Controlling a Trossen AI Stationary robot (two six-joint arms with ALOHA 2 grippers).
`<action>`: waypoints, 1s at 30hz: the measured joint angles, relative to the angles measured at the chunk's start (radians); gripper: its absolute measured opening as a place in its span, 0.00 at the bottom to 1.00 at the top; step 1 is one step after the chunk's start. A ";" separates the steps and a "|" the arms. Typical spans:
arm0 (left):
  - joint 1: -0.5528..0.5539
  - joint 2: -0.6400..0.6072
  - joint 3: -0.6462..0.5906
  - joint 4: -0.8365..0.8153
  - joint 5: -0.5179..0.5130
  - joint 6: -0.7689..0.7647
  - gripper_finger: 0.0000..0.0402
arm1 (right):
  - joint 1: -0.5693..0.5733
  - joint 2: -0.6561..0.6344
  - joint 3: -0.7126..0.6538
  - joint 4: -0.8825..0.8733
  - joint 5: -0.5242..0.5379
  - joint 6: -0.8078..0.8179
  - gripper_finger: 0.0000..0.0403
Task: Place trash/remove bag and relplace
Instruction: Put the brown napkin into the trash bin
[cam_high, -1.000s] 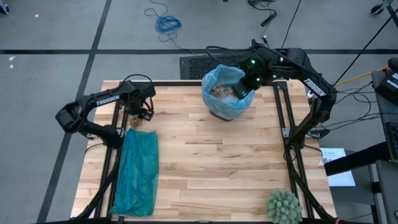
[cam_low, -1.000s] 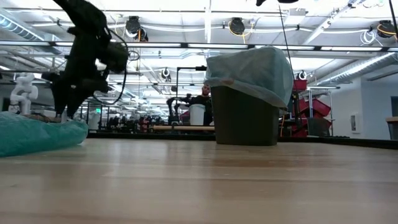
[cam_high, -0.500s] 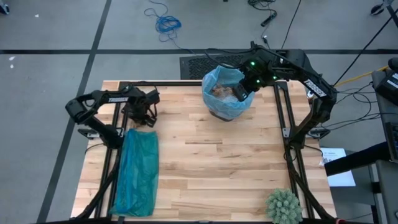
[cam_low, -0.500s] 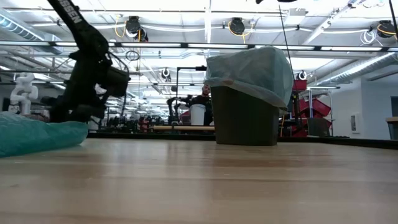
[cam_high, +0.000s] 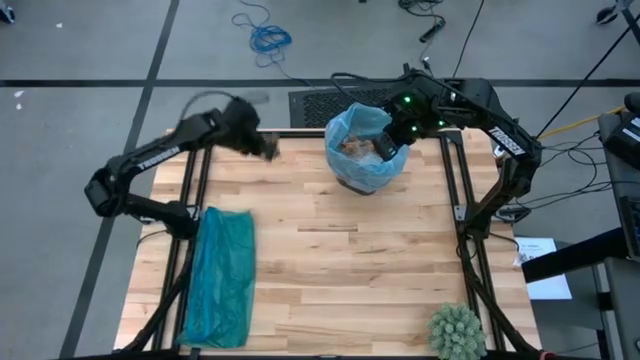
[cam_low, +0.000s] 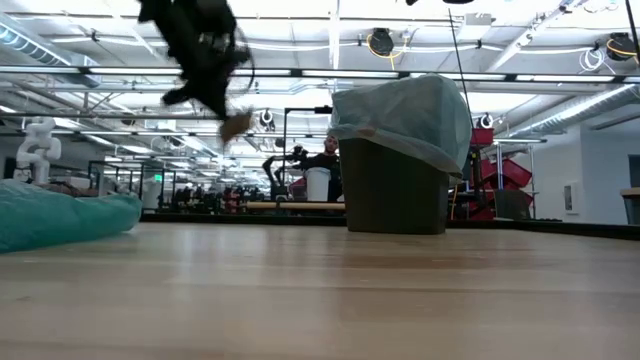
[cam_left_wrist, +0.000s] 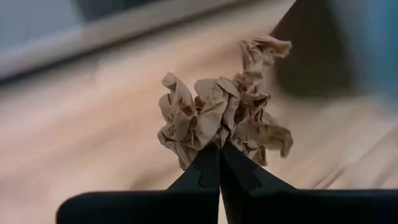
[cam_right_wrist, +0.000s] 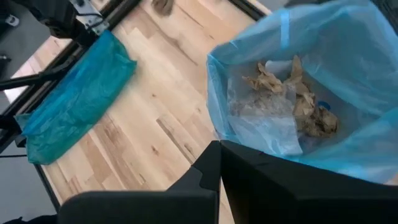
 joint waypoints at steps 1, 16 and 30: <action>0.000 0.000 0.047 0.033 0.007 0.009 0.00 | -0.002 0.000 0.000 0.014 0.001 -0.007 0.00; -0.110 0.176 0.321 0.486 0.299 0.101 0.00 | -0.008 0.000 0.000 0.169 0.088 -0.051 0.00; -0.189 0.478 0.405 0.681 0.408 0.117 0.00 | -0.008 0.000 0.000 0.322 0.090 -0.058 0.00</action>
